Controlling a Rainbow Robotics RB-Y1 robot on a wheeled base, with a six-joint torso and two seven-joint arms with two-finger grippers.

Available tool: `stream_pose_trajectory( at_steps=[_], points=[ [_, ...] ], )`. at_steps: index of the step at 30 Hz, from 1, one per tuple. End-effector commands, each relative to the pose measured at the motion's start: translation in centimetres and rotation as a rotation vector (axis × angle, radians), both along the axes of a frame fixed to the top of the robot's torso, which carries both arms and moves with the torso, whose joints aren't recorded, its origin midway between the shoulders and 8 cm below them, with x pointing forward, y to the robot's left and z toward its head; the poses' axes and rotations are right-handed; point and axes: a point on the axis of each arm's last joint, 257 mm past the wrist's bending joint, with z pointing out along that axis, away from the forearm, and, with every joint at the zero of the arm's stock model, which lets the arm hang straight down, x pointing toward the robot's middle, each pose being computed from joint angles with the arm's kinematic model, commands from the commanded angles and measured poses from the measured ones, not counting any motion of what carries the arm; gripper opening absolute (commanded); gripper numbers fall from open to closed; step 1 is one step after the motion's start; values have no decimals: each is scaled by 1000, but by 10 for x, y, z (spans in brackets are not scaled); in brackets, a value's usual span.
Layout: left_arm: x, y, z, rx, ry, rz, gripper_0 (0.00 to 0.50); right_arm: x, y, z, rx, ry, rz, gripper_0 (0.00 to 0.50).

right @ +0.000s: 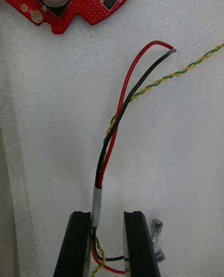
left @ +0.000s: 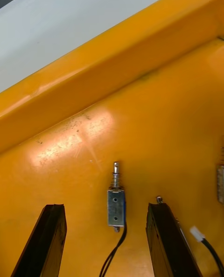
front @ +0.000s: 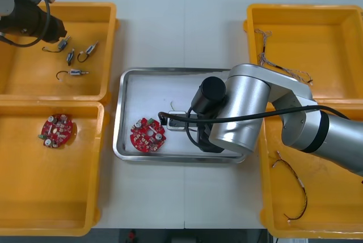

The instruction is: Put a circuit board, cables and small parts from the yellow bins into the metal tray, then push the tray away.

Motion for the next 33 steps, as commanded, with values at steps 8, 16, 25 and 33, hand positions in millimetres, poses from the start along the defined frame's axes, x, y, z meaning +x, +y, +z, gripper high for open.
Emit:
stream_pose_trajectory(
  at_steps=[8, 16, 25, 33],
  points=[
    [23, 20, 31, -40, -114, 41, 500, -1, 8, 42, -52, -94, 51, 500],
    [25, 12, 8, -54, -95, 39, 500, -9, 2, 79, -50, -103, 0, 500],
    [26, 5, -13, -77, -78, 37, 500, -9, -14, 122, 22, -90, -75, 500],
    [26, 1, -30, -96, -71, 45, 193, 12, -31, 164, 128, -155, -166, 500]
  ],
)
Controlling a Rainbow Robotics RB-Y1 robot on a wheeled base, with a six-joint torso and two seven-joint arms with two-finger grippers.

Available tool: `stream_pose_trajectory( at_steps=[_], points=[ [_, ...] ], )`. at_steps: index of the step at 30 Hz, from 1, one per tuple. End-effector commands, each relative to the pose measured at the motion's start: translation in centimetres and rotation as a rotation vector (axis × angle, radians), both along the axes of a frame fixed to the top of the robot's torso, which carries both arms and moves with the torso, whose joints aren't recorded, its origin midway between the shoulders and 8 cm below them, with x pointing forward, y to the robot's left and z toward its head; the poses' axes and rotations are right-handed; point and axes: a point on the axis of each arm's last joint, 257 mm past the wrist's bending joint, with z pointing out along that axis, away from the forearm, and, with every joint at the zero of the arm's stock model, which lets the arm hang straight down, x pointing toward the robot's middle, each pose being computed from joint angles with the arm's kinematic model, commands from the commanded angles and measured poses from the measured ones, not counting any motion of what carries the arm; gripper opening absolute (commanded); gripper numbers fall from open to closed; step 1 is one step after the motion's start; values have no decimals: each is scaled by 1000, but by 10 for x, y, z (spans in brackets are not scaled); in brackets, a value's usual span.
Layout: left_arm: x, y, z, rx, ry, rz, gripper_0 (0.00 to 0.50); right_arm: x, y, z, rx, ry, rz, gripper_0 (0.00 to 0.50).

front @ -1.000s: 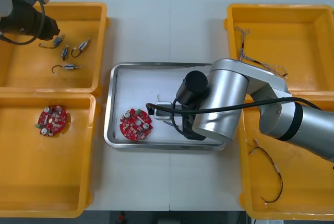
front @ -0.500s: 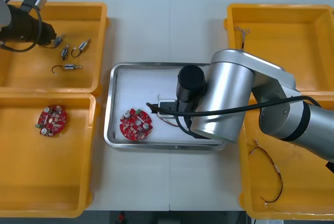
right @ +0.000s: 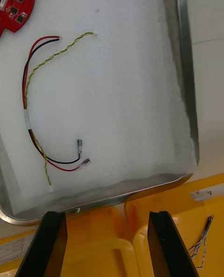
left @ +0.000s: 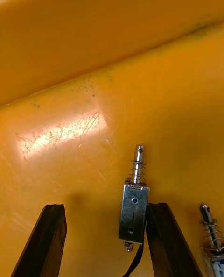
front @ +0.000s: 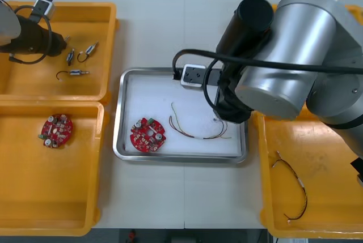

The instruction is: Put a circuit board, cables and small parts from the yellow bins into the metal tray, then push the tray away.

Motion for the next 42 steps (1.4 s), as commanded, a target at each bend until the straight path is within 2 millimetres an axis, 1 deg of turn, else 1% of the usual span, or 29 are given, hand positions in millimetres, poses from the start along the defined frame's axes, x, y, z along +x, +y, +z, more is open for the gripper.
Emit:
stream_pose_trajectory(
  at_steps=[1, 2, 3, 4, 6, 7, 9, 11, 15, 16, 18, 20, 22, 26, 28, 33, 36, 38, 42],
  points=[
    [16, -23, 23, 8, -50, -50, 48, 12, 0, 42, 69, -78, -14, 500],
    [16, -23, 23, 6, -48, -49, 0, 16, -7, 45, 75, -85, -34, 500],
    [16, -22, 23, 8, -49, -47, 0, 19, -15, 50, 83, -94, -57, 500],
    [16, -22, 23, 6, -49, -47, 0, 20, -18, 50, 88, -93, -68, 500],
    [14, -23, 21, 0, -40, -45, 0, 27, -37, 58, 105, -108, -120, 500],
    [14, -23, 21, -5, -36, -44, 0, 29, -42, 59, 110, -111, -134, 500],
    [13, -24, 21, -24, -34, -42, 0, 34, -58, 66, 138, -120, -186, 500],
    [11, -23, 22, -30, -29, -41, 0, 37, -69, 70, 160, -126, -220, 500],
    [5, -19, 38, -48, -10, -47, 0, 47, -93, 77, 192, -129, -303, 500],
    [3, -19, 42, -53, -7, -47, 0, 49, -96, 79, 198, -130, -314, 500],
    [-4, -12, 56, -42, 11, -49, 0, 57, -111, 84, 230, -125, -371, 500],
    [-9, -6, 66, -22, 22, -48, 0, 62, -122, 87, 254, -118, -412, 500],
    [-16, -1, 77, -6, 38, -44, 0, 68, -137, 88, 284, -107, -467, 500],
    [-27, 2, 91, -21, 70, -18, 0, 75, -158, 88, 290, -99, -528, 500],
    [-35, -9, 100, -55, 95, 4, 0, 78, -173, 84, 275, -89, -568, 500],
    [-57, -25, 114, -76, 138, 70, 0, 82, -197, 77, 279, -56, -638, 500],
    [-72, -38, 117, -93, 161, 86, 0, 87, -206, 77, 289, -35, -669, 500],
    [-81, -44, 117, -95, 176, 90, 0, 90, -209, 76, 290, -19, -681, 500],
    [-104, -68, 122, -101, 193, 104, 0, 96, -218, 69, 291, 33, -718, 500]
  ],
)
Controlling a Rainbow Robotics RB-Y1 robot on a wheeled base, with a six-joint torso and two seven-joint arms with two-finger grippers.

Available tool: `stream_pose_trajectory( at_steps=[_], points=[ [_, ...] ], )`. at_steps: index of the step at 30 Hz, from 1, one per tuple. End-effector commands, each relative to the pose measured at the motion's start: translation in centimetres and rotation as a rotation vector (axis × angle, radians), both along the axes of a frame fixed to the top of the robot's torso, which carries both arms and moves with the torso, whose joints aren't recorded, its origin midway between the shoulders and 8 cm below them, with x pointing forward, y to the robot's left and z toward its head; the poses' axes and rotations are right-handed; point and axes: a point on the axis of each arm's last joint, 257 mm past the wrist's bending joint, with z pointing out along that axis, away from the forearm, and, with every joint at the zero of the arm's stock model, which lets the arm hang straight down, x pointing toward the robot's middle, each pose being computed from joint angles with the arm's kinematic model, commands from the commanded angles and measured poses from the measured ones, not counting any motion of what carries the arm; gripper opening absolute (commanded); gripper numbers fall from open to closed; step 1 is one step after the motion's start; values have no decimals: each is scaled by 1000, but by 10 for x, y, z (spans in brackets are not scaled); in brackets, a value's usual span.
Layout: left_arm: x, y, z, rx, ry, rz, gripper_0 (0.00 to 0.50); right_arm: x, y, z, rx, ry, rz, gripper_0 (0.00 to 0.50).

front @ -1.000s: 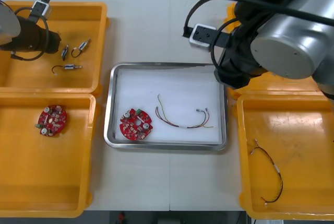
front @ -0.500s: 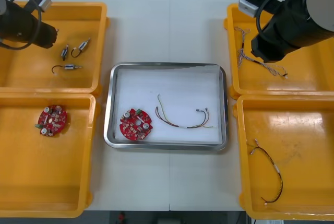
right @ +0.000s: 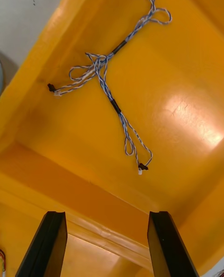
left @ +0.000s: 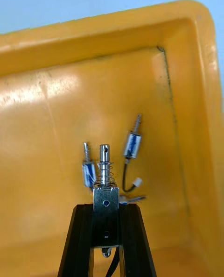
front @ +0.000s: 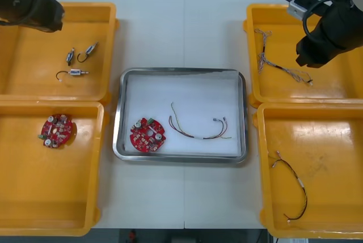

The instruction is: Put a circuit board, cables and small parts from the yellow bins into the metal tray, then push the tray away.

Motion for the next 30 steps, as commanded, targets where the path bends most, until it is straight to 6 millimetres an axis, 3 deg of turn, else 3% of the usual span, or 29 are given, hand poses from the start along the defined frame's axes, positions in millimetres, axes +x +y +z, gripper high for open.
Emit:
stream_pose_trajectory(
  at_steps=[1, 11, 18, 26, 30],
  points=[
    [-29, -1, 21, 80, -20, -7, 0, 14, -24, 24, 13, 0, -62, 500],
    [-84, -87, 9, 28, 17, 28, 0, 51, -38, 26, 27, 0, -42, 500],
    [-113, -143, -17, -6, 71, 8, 0, 76, -47, 19, 29, -27, 8, 500],
    [-115, -197, -62, -53, 114, -7, 0, 97, -41, 7, 84, -8, 10, 500],
    [-109, -210, -86, -35, 119, -15, 1, 104, -34, 0, 105, -9, 13, 500]
  ],
)
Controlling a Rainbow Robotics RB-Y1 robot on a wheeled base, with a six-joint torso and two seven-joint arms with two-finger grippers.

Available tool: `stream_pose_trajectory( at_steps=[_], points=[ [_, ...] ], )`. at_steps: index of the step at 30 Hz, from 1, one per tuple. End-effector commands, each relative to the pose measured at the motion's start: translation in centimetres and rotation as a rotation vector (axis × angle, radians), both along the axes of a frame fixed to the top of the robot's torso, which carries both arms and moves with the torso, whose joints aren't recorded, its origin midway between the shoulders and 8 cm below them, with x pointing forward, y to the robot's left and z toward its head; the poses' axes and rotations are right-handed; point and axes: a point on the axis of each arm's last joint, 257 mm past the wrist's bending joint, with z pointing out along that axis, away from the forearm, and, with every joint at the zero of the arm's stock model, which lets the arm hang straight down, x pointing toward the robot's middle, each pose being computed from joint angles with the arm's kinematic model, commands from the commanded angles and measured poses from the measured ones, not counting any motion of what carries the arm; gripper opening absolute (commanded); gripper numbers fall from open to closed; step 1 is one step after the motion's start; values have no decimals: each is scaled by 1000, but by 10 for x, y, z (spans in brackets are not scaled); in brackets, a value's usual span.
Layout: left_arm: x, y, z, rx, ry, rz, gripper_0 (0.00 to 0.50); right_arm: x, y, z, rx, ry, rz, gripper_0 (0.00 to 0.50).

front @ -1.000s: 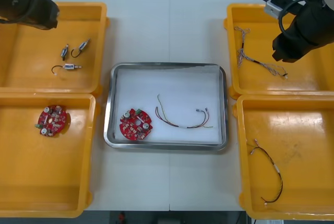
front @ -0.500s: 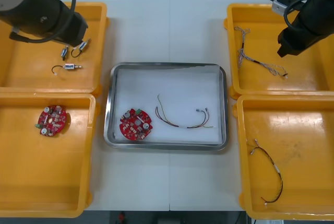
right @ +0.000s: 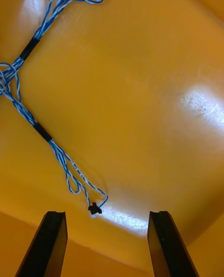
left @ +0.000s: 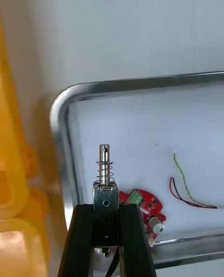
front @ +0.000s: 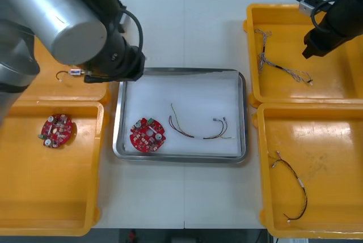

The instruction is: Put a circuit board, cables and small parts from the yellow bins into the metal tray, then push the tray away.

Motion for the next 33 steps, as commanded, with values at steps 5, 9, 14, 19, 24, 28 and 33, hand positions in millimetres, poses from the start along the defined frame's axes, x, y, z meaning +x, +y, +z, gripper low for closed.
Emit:
stream_pose_trajectory(
  at_steps=[5, 9, 14, 19, 24, 28, 33],
  points=[
    [11, -28, -49, 46, 6, -37, 0, 28, 28, 29, 14, -88, 64, 500],
    [18, -27, -61, 64, 1, -31, 0, 32, 32, 23, -30, -92, 91, 500],
    [26, -25, -77, 69, 3, -23, 0, 33, 41, 9, -15, -77, 98, 500],
    [28, -22, -95, 73, 15, -15, 0, 36, 44, -8, 1, -69, 96, 500],
    [26, -20, -105, 65, 17, -12, 0, 36, 52, -16, 13, -61, 107, 500],
    [22, -18, -113, 79, 24, -10, 1, 31, 59, -29, 33, -40, 115, 500],
    [21, -18, -115, 71, 27, 6, 368, 26, 57, -46, 43, -25, 114, 500]
  ],
)
